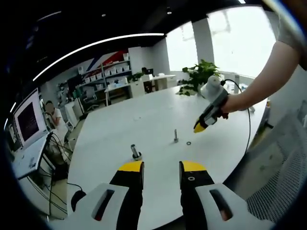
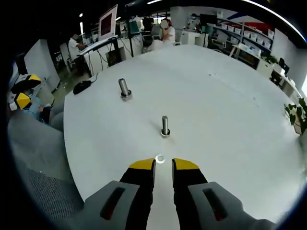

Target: Place the washer onto the threaded stud by aligning its center hole with the stud, sliding it down to the base, and recovering from edge contact or off-axis alignment until the washer reaches the visible bottom stop.

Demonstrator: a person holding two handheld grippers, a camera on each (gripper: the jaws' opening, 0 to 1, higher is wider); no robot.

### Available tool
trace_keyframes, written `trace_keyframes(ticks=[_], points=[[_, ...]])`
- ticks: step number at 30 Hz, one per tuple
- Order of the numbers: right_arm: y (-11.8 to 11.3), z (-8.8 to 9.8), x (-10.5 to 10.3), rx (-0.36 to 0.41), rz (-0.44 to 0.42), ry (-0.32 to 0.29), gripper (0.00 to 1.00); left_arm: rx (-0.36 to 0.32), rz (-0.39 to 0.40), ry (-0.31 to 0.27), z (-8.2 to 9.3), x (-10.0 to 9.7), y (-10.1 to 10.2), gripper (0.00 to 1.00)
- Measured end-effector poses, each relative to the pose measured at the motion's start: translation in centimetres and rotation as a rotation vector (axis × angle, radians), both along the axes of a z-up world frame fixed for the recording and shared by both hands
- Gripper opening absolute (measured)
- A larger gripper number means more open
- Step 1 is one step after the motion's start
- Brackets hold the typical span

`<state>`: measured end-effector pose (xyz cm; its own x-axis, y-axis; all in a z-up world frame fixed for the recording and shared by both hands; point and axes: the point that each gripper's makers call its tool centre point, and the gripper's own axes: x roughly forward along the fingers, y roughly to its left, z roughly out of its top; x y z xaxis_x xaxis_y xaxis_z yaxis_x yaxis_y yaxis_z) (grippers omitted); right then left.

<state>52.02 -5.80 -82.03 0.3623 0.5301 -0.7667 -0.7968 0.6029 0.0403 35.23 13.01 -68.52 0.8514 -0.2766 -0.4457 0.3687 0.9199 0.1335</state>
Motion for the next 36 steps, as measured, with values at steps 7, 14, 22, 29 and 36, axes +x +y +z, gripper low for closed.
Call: trace_keyframes(ticks=[7,14,22,29,36], points=[[0.0,-1.2,0.0,0.014,0.024,0.021,0.17,0.018,-0.002,0.007,-0.2,0.1,-0.1,0.28],[0.1,-1.8,-0.2,0.015,0.04,0.037,0.18,0.006,0.023,0.003,-0.1,0.2,0.4,0.29],[-0.2,-2.5,0.4,0.007,0.038,0.039,0.19,0.009,0.017,0.007,-0.2,0.1,0.2,0.29],[0.1,-3.6,-0.1,-0.004,0.069,0.055,0.19,0.017,0.019,0.017,-0.4,0.1,0.2,0.29],[0.1,-4.9,0.2,-0.016,0.075,0.079,0.19,0.024,0.021,0.021,-0.6,0.1,0.3,0.29]])
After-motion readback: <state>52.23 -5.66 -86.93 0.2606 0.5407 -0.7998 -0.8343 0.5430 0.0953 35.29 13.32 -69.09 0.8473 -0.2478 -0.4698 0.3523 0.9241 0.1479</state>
